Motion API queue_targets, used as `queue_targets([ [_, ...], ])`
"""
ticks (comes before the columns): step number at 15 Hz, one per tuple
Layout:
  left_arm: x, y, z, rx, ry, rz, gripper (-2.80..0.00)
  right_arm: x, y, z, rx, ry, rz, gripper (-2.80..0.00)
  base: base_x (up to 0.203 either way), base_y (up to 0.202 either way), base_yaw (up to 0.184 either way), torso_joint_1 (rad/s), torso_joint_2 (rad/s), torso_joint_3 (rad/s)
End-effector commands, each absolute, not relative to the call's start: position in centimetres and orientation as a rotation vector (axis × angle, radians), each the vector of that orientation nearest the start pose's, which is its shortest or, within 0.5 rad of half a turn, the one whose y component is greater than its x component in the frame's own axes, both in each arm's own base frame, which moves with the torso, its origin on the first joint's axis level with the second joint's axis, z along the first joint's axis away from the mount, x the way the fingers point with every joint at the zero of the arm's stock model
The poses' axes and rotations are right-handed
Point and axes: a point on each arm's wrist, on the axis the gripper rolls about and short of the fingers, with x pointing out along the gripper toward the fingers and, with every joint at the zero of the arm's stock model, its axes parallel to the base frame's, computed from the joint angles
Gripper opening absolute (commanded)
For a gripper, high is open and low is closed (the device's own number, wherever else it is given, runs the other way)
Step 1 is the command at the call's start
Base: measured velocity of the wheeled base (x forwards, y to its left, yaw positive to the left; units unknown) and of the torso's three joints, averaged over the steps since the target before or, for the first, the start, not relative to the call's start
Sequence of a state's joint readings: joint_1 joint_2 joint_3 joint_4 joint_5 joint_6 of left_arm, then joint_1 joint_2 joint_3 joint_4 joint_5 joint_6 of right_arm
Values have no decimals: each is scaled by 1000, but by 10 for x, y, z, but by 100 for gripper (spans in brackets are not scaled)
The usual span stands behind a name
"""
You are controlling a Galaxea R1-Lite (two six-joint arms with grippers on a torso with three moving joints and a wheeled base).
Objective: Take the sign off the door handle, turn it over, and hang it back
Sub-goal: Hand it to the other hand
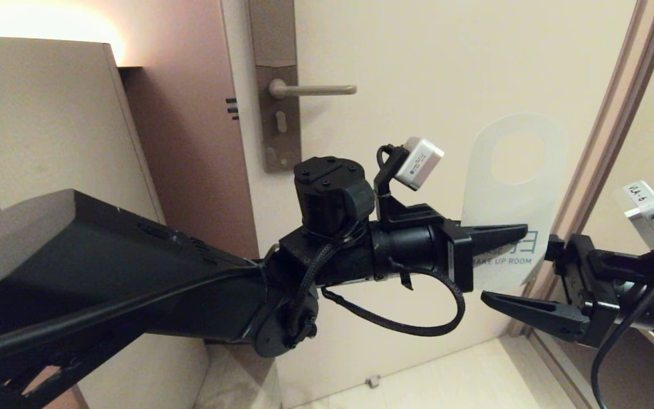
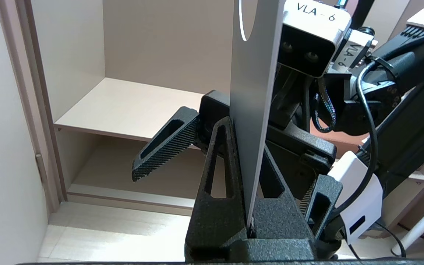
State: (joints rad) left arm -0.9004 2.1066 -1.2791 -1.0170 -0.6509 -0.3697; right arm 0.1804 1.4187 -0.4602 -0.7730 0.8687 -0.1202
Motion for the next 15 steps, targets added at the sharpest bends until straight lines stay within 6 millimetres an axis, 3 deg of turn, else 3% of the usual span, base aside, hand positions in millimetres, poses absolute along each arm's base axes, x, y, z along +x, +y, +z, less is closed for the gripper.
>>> queue_targets([
  [1, 252, -339, 200, -314, 70, -1572, -280, 203, 55, 182, -47, 108, 1060, 0, 0, 0, 0, 0, 0, 0],
  [15, 258, -338, 206, -282, 9, -1563, -280, 205, 55, 182, -49, 105, 1061, 0, 0, 0, 0, 0, 0, 0],
])
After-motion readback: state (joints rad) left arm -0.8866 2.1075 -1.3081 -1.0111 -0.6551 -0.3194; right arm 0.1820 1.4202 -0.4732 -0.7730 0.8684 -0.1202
